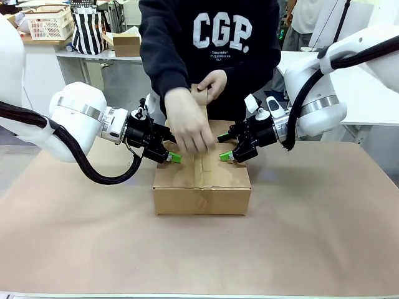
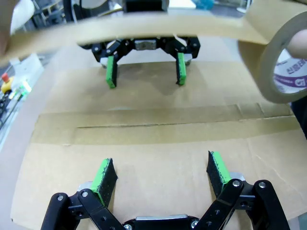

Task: Pack the gift set into the box.
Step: Press and hold the closed box until the human finishes sealing it.

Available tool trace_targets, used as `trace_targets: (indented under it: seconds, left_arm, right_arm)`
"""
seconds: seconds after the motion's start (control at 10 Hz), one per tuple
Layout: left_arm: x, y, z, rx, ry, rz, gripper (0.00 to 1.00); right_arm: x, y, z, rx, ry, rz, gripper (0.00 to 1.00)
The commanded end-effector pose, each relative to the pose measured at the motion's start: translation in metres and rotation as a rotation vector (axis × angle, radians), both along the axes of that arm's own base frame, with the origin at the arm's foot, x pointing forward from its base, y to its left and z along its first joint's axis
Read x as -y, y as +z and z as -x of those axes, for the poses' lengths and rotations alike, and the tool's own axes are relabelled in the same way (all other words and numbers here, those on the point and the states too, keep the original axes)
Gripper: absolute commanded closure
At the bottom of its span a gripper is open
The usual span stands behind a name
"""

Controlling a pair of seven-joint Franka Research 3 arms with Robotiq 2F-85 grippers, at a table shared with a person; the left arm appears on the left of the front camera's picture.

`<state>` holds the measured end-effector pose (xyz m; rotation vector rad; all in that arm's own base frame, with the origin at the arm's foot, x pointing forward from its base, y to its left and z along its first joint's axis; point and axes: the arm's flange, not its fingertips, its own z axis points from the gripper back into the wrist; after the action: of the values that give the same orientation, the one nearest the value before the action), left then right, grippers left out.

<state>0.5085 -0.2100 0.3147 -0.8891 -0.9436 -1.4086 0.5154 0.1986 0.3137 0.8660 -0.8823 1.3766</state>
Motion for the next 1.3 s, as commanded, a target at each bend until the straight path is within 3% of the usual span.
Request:
trace_targets:
  seconds: [0.0, 1.2]
  left_arm:
    - [-0.0006, -0.0017, 0.0006, -0.002, 0.002, -0.002, 0.00]
    - [-0.0006, -0.0017, 0.0006, -0.002, 0.002, -0.002, 0.00]
  right_arm:
    - [-0.0008, -0.0022, 0.0006, 0.002, -0.001, 0.003, 0.00]
    - [-0.0008, -0.0022, 0.0006, 0.002, -0.001, 0.003, 0.00]
